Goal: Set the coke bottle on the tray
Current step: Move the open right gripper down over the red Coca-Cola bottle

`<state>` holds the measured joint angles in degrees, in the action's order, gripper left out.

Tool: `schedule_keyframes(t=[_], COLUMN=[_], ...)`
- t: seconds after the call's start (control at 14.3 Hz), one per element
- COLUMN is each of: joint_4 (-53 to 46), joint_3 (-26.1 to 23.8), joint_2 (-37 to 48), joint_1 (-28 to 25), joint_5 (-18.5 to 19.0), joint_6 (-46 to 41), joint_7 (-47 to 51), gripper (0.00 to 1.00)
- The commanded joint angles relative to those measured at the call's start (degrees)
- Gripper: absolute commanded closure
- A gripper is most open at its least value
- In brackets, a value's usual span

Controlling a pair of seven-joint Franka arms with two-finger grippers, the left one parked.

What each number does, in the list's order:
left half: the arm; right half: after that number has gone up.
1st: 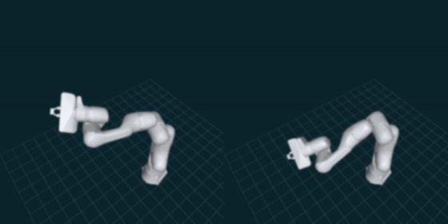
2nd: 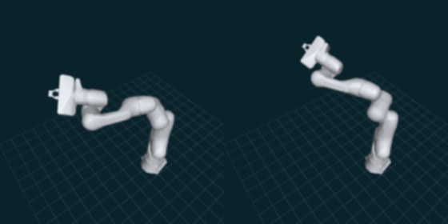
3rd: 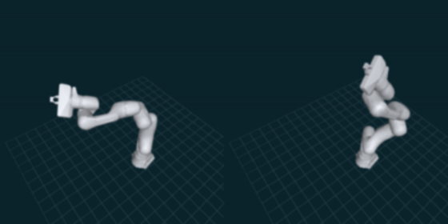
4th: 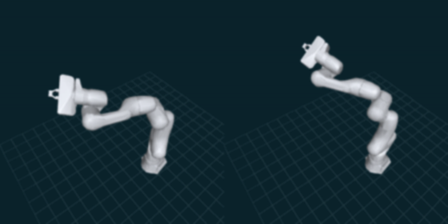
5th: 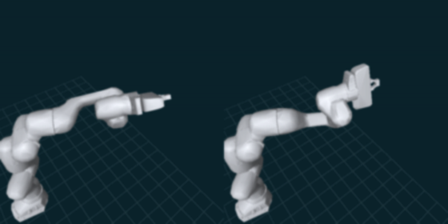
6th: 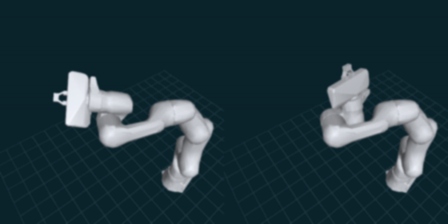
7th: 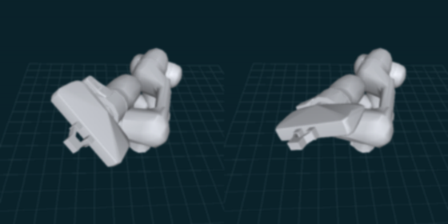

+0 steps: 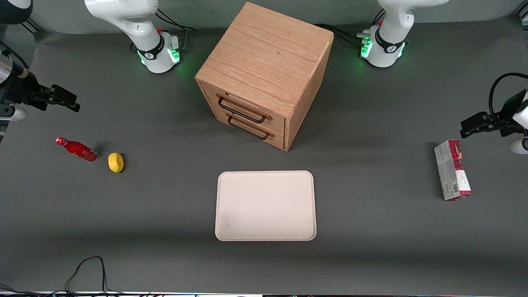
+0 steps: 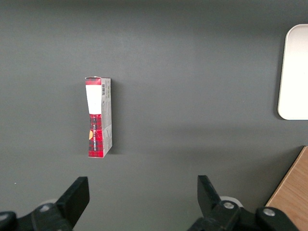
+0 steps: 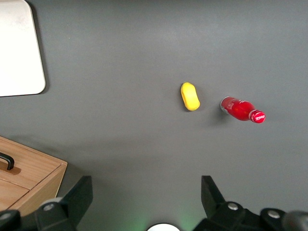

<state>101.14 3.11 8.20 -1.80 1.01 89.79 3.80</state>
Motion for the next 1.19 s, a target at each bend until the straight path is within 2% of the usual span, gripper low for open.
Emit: schedule_keyframes(t=[0.0, 0.21, 0.35, 0.91, 1.12], joint_4=[1.3, 2.1, 3.5, 18.7, 25.5], joint_3=[0.0, 0.0, 1.9, 18.2, 20.5], joint_2=[1.6, 1.3, 0.9, -2.1, -4.7], joint_1=[-0.4, 0.0, 1.2, 2.1, 2.7], joint_5=[1.3, 1.4, 1.6, 1.6, 1.2], joint_6=[1.0, 1.8, 3.5, 26.2, 37.6], joint_7=[1.6, 1.4, 0.5, -21.6, -26.4], gripper=[0.0, 0.0, 0.0, 0.0, 0.0])
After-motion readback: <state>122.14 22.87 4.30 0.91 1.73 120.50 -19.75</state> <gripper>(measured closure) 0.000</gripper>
